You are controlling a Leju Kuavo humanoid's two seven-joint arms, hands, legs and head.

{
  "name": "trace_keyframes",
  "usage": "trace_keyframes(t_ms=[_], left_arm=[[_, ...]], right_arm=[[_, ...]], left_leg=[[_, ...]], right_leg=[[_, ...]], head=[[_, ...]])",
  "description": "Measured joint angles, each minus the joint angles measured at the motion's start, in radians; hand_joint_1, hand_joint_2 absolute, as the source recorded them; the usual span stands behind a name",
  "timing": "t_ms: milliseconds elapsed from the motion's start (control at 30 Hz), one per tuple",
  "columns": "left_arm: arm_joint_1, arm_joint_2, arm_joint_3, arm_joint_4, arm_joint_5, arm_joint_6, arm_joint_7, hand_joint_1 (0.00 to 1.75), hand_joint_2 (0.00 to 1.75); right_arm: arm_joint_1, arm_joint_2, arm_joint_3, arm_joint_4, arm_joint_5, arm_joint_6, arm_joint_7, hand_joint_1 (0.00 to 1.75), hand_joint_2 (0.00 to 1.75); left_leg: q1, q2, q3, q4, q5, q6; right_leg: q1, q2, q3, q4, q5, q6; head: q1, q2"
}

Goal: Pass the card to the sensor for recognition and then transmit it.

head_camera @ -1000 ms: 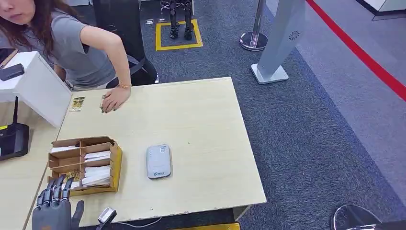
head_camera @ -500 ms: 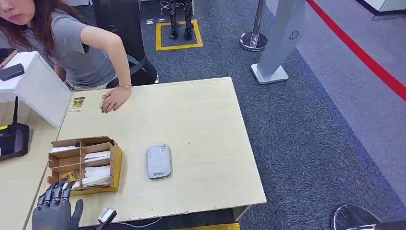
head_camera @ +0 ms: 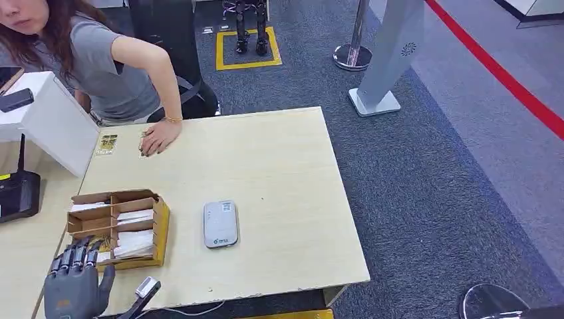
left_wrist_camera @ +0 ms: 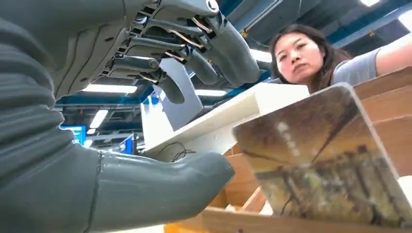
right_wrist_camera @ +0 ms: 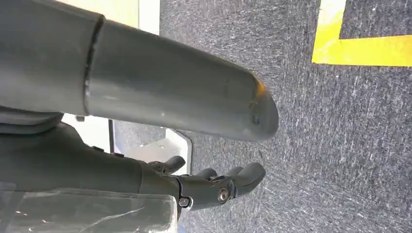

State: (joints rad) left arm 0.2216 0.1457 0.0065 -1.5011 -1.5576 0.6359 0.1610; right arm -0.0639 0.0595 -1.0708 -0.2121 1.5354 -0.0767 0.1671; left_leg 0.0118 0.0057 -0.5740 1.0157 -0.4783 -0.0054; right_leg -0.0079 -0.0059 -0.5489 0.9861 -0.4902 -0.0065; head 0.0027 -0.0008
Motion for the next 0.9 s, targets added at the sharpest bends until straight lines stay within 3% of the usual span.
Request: trace_keyframes(t_ms=[333, 533, 900], left_arm=[[-0.032, 0.027, -0.014, 0.021, 0.021, 0.0, -0.008, 0.58, 1.75], [-0.048, 0.036, -0.032, 0.033, 0.076, 0.0, -0.022, 0.4, 1.75], [-0.067, 0.044, -0.072, 0.041, 0.14, -0.001, -0.041, 0.42, 1.75]], right_arm=[[-0.001, -0.001, 0.0, 0.0, 0.005, 0.002, -0.001, 0.0, 0.0], [-0.001, -0.001, 0.0, 0.0, 0.005, 0.001, -0.003, 0.0, 0.0], [-0.003, -0.003, 0.0, 0.0, 0.008, -0.002, -0.011, 0.0, 0.0]], left_leg=[[0.0, 0.0, 0.0, 0.0, 0.0, 0.0], [0.0, 0.0, 0.0, 0.0, 0.0, 0.0], [0.0, 0.0, 0.0, 0.0, 0.0, 0.0]], right_leg=[[0.0, 0.0, 0.0, 0.0, 0.0, 0.0], [0.0, 0.0, 0.0, 0.0, 0.0, 0.0], [0.0, 0.0, 0.0, 0.0, 0.0, 0.0]], head=[[0.0, 0.0], [0.0, 0.0], [0.0, 0.0]])
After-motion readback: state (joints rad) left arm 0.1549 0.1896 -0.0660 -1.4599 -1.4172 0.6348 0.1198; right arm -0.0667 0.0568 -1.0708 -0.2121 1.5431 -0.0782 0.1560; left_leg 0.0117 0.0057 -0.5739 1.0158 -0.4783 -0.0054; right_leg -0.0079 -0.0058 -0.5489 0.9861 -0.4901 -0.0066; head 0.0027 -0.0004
